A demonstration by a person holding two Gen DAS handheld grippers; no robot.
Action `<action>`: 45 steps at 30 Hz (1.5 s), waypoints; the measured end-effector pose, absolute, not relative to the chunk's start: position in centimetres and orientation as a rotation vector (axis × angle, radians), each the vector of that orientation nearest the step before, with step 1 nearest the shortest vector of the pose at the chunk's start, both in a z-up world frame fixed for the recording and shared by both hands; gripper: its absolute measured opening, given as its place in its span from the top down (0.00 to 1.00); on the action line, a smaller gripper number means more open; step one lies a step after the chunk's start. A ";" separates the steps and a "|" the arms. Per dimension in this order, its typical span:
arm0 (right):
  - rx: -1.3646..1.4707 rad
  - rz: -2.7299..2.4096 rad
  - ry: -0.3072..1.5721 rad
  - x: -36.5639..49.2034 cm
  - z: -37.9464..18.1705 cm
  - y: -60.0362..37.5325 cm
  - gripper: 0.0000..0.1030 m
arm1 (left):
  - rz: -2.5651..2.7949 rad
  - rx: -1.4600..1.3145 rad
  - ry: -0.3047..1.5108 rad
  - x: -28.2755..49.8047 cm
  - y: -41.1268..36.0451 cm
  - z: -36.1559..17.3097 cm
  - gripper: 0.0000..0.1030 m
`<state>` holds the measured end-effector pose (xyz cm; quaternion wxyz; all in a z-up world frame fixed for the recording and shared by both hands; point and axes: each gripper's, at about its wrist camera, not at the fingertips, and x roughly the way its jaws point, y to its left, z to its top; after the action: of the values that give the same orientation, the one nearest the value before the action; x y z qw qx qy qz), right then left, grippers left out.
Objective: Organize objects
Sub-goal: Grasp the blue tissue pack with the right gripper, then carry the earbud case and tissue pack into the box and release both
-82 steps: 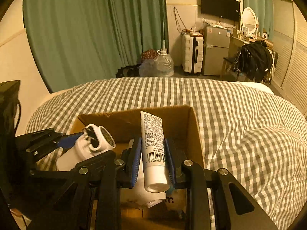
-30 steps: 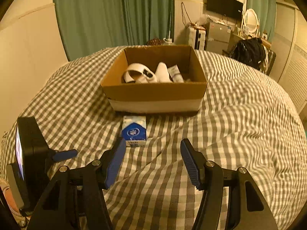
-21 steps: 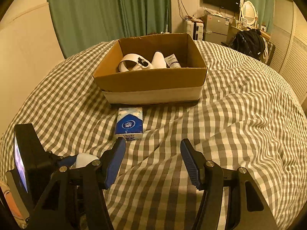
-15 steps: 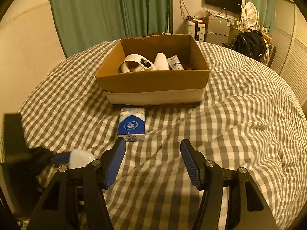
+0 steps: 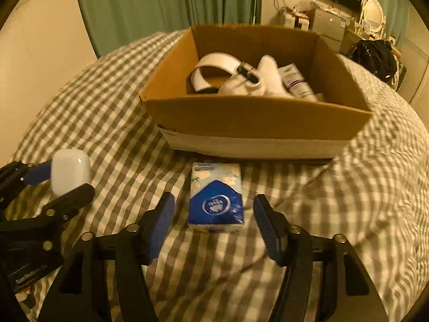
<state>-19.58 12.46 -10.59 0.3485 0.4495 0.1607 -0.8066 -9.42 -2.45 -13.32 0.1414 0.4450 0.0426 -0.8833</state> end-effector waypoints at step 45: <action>0.780 -2.257 0.387 -13.4 3.6 16.7 0.51 | -2.738 0.968 0.085 -11.2 -2.3 0.6 0.47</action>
<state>-13.39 16.68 3.63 0.3533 0.3015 0.1495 -0.8729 -11.23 -2.32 0.62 0.1178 0.3309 0.0292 -0.9358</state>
